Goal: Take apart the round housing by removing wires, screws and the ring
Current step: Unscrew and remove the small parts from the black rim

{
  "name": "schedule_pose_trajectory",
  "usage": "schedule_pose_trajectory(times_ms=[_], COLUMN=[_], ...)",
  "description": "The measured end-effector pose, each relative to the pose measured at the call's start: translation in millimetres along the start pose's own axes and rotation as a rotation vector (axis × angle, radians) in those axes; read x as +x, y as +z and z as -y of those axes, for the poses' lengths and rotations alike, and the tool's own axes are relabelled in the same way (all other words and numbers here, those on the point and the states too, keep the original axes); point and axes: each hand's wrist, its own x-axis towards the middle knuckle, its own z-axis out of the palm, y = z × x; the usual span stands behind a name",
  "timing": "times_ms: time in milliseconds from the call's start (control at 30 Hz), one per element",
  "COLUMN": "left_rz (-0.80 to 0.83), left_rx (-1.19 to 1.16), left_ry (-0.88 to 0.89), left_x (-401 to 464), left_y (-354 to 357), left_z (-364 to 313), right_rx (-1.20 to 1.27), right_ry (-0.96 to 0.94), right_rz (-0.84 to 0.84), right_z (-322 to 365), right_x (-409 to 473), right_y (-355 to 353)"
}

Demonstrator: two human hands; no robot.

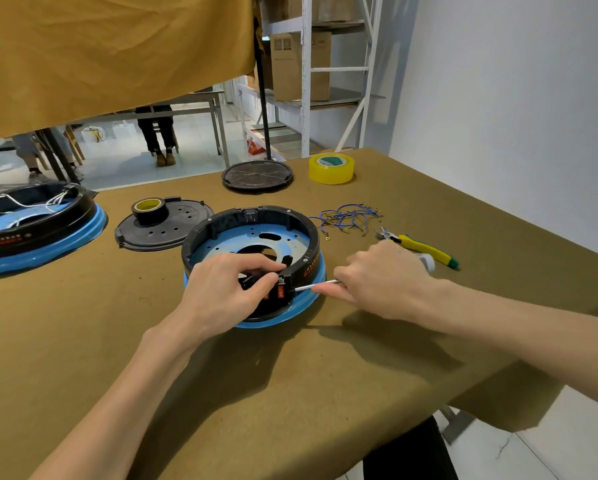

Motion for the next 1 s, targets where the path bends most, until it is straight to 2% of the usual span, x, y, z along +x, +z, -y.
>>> schedule_pose_trajectory(times_ms=[67, 167, 267, 367, 433, 533, 633, 733, 867, 1000], left_rz=[0.005, 0.004, 0.000, -0.009, -0.011, -0.004, 0.009, 0.017, 0.013, 0.009], left_rx=[0.000, 0.005, 0.011, 0.015, 0.014, 0.020, 0.028, 0.028, 0.014, -0.003], left_ry=[0.000, 0.007, 0.010, 0.018, 0.021, 0.020, 0.023, 0.017, 0.026, 0.007], left_x=[0, -1, 0, 0, 0, 1, 2, 3, 1, 0], left_y=[0, -1, -1, 0, 0, 0, 0, 0, -1, -2], left_z=[-1, -1, 1, 1, 0, -1, -1, 0, 2, 1], right_rx=[0.024, 0.038, 0.088, 0.252, 0.274, 0.138, 0.040, 0.021, 0.136, 0.282], right_ry=[-0.090, -0.124, -0.012, 0.172, 0.209, 0.067, -0.088, -0.123, -0.010, 0.180], right_rz=[0.010, -0.004, -0.037, 0.064, 0.070, -0.031, -0.019, -0.070, -0.170, -0.153], right_z=[-11, -16, 0, 21, 26, 10, -11, -16, -6, 8], right_x=[10, 15, -4, -16, -16, -6, 7, 16, 0, -13], right_y=[6, 10, 13, 12, 8, 5, 12, 21, 23, 6])
